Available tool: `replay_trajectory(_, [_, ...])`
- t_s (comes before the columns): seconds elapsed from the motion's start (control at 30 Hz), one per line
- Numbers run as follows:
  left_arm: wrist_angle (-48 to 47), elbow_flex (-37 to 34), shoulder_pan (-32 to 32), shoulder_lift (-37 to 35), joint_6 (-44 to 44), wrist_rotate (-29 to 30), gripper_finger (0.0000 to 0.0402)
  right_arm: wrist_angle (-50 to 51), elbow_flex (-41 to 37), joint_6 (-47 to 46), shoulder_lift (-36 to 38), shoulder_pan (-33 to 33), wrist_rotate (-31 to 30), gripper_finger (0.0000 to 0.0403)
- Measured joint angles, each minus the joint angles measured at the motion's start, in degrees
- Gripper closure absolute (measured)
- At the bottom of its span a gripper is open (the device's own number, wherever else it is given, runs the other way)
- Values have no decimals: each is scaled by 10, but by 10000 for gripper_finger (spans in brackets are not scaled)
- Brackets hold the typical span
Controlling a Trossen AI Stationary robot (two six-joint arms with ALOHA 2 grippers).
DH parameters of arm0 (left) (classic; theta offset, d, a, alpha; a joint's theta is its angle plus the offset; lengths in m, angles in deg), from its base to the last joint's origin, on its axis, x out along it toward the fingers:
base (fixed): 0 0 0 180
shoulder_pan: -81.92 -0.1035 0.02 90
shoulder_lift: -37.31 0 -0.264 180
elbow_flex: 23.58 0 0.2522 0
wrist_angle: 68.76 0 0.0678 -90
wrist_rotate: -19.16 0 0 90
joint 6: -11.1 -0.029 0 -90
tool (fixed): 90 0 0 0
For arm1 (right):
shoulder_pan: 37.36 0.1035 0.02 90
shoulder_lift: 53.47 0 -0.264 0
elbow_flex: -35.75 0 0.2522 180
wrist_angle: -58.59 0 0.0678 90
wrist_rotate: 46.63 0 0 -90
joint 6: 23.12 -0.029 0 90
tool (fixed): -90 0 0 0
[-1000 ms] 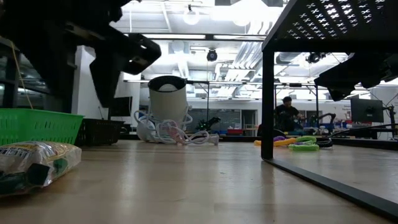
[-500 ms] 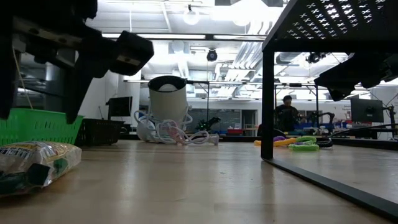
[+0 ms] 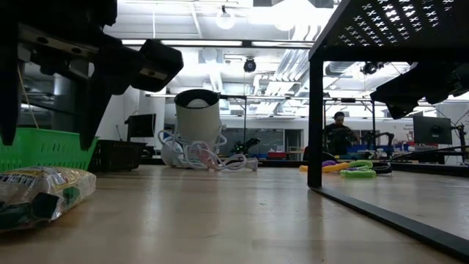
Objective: Pick & Place Office Desk Supplies
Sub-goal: Put the top crayon pack into the green bin
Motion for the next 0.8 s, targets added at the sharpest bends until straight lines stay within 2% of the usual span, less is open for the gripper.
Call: replay_trajectory(0.8, [2,0,-13,0,-50,-33,231,0,0,0,0,0,0,330])
